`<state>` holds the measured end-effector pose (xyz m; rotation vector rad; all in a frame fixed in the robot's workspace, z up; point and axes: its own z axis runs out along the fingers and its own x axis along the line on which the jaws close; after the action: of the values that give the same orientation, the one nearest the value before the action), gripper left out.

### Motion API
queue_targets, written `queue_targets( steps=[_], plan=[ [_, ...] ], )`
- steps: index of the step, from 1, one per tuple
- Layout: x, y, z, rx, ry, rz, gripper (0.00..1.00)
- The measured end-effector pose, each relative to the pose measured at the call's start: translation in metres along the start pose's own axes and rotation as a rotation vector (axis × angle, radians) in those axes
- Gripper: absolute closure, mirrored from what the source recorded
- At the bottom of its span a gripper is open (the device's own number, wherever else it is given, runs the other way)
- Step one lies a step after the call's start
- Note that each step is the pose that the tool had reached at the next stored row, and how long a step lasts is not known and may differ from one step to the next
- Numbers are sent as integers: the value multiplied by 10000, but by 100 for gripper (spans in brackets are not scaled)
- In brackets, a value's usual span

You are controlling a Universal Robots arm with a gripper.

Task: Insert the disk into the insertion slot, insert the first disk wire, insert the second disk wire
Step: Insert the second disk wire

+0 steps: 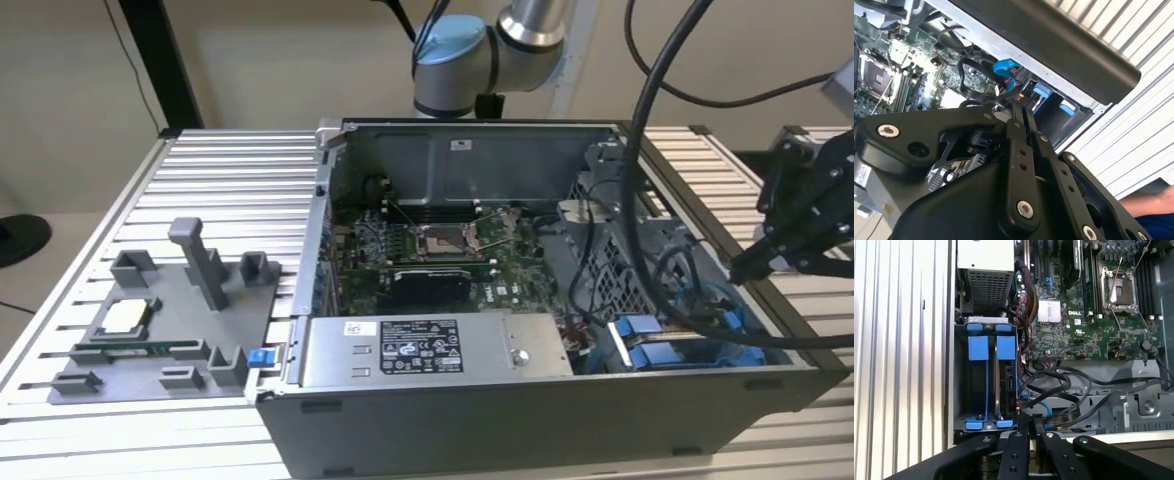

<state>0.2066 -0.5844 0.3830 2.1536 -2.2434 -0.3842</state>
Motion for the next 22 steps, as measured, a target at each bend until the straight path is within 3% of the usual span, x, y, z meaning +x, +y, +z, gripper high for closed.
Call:
queue_targets(
  steps=[3,5,9,12,13,22],
  plan=[
    [-6,47,-42,4,-115,44,100],
    [-6,79,-44,8,-136,63,100],
    [-6,80,-46,6,-127,53,100],
    [-1,65,-43,-4,-47,-18,100],
    [3,60,-38,-9,-19,-45,0],
    [14,18,14,-48,311,-602,0]
  ],
)
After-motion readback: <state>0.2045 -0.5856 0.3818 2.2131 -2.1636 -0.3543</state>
